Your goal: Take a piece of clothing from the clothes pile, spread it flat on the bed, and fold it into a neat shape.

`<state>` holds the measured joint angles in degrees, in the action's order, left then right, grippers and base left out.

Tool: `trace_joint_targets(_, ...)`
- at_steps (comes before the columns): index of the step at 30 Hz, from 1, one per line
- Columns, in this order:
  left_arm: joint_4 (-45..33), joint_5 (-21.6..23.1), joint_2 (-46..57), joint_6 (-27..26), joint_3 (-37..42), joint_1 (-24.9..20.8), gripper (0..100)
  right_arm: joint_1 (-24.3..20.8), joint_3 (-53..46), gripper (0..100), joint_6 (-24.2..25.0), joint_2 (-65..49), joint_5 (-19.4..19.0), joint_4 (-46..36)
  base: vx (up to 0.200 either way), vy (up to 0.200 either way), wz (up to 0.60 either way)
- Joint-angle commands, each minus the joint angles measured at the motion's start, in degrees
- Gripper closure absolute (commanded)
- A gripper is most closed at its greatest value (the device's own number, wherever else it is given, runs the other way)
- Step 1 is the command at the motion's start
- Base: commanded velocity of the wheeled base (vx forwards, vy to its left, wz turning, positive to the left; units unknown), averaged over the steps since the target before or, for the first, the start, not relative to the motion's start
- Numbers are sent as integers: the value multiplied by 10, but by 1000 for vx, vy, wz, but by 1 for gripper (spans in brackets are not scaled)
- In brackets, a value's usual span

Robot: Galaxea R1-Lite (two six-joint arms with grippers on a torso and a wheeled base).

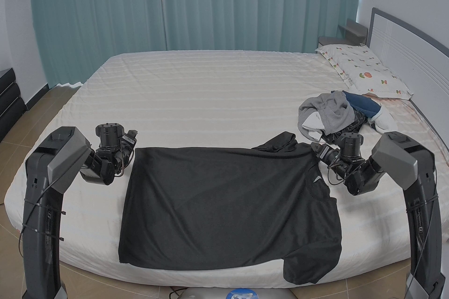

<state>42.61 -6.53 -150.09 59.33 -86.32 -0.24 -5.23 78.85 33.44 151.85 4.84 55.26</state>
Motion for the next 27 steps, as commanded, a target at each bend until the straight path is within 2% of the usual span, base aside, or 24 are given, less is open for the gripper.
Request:
trace_joint_targets(1,3,67,172,2,178,9,0,21,-235,0,7,-195,-77,28,0,0,0)
trace_joint_targets(3,7,119,228,-2,257,6,0,22,-329,0,6,-248,-111,34,0,0,0)
trace_joint_targets(5,7,147,278,-2,323,5,0,25,-396,0,7,-289,-149,42,0,0,0)
trace_joint_targets(6,7,151,282,-1,327,5,0,25,-400,0,7,-292,-151,42,0,0,0)
trace_joint_targets(7,5,167,319,3,377,6,0,36,-446,0,11,-313,-171,49,0,0,0)
trace_joint_targets(8,5,169,321,3,381,6,0,37,-450,0,11,-315,-172,50,0,0,0)
trace_joint_targets(10,7,195,354,2,460,6,0,40,-522,0,11,-335,-178,70,0,0,0)
trace_joint_targets(14,8,215,391,3,554,-3,0,43,-612,0,14,-340,-193,124,0,0,0)
trace_joint_targets(21,38,238,405,3,644,-12,0,45,-736,0,22,-267,-266,234,-29,0,0)
trace_joint_targets(25,79,246,393,1,687,-12,0,45,-788,0,23,-200,-274,342,-200,0,0)
trace_joint_targets(27,91,246,388,-1,694,-12,0,41,-788,0,23,-189,-273,347,-200,0,0)
